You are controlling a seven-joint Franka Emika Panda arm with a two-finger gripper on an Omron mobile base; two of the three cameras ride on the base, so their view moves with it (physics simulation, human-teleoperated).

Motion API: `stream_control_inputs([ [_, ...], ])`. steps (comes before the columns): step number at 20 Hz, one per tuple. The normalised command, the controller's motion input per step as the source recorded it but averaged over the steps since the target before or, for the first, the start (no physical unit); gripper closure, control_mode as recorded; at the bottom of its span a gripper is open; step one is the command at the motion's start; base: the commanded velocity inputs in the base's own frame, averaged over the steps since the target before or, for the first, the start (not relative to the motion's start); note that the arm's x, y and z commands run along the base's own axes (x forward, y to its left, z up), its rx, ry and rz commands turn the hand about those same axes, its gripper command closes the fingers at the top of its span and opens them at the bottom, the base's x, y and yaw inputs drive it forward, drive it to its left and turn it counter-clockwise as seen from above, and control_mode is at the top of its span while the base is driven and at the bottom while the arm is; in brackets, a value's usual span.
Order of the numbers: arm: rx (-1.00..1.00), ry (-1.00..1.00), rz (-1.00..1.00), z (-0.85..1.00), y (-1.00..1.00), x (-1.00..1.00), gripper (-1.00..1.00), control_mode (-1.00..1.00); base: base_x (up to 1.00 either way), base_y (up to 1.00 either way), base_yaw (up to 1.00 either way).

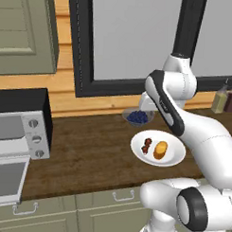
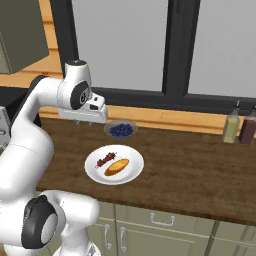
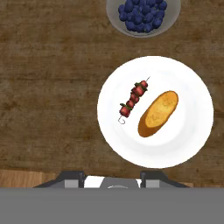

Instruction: Pick up the kebab skewer and baguette bread, and place them inside the toaster oven. Close the toaster oven door and start by setting the timer.

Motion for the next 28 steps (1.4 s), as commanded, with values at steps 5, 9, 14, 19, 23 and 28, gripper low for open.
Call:
stream_control_inputs([
  [5, 0.00, 0.00, 0.00, 0.00, 0.00, 0.00, -1.00, 1.00, 0.00, 0.00, 0.00],
  [9, 0.00, 0.00, 0.00, 0.00, 0.00, 0.00, -1.00, 1.00, 0.00, 0.00, 0.00],
  [14, 0.00, 0.00, 0.00, 0.00, 0.00, 0.00, -1.00, 1.00, -0.07, 0.07, 0.00],
  [19, 0.00, 0.00, 0.00, 0.00, 0.00, 0.00, -1.00, 1.00, -0.01, 0.85, 0.00],
  [23, 0.00, 0.00, 0.00, 0.00, 0.00, 0.00, -1.00, 1.00, 0.02, 0.83, 0.00],
  [28, 0.00, 0.00, 0.00, 0.00, 0.00, 0.00, -1.00, 1.00, 0.17, 0.63, 0.00],
])
